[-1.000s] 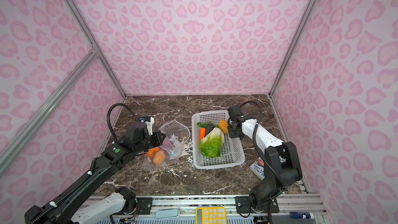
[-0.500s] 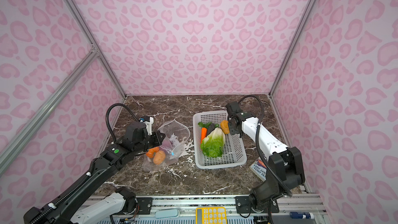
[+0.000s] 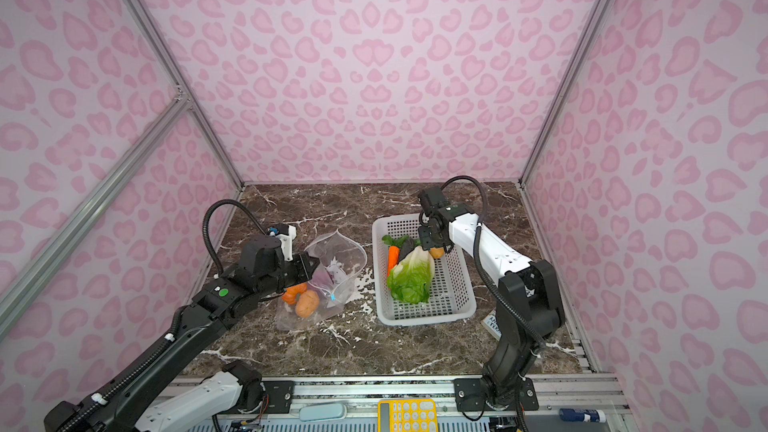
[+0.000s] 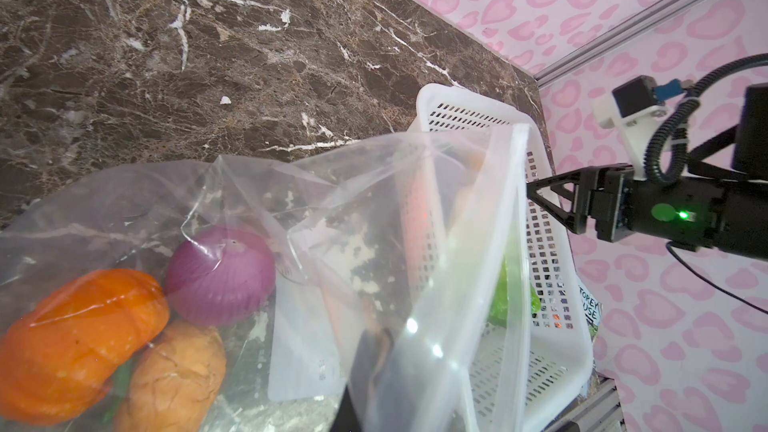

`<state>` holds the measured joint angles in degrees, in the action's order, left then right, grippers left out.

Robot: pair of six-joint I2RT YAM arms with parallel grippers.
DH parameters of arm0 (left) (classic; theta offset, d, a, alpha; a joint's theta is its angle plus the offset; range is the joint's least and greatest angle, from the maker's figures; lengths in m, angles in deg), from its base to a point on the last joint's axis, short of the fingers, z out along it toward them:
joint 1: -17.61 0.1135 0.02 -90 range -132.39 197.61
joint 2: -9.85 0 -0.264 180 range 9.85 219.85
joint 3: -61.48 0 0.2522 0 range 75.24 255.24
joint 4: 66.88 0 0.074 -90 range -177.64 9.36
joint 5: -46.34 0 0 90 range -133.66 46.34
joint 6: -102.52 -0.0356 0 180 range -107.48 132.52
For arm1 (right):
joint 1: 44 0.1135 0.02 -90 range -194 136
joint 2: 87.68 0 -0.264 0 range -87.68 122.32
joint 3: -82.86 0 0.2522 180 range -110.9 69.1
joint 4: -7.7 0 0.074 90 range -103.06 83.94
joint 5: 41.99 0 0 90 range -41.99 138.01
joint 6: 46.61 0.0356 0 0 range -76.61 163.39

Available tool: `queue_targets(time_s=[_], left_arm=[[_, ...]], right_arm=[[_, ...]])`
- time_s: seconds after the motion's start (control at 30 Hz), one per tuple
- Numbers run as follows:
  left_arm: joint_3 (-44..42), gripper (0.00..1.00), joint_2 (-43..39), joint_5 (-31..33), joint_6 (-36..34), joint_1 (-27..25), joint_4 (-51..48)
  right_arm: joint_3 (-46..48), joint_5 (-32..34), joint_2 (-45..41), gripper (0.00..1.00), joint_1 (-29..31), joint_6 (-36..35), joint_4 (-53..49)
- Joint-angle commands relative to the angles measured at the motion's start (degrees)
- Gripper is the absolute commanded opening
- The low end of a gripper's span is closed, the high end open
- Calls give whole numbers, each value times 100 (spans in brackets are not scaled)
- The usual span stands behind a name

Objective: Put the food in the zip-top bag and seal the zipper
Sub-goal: 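Lower the right gripper and grasp the yellow potato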

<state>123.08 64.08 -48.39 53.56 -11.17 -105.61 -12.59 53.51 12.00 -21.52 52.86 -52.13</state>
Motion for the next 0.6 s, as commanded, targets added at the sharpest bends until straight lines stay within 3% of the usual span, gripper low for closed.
queue_targets(time_s=[0.0,0.57], left_arm=[[-46,3,-53,-13,62,3,19],[-17,3,-77,21,18,3,-17]], right_arm=[[-131,-75,277,64,10,34,73],[-127,-7,1124,66,-235,61,465]])
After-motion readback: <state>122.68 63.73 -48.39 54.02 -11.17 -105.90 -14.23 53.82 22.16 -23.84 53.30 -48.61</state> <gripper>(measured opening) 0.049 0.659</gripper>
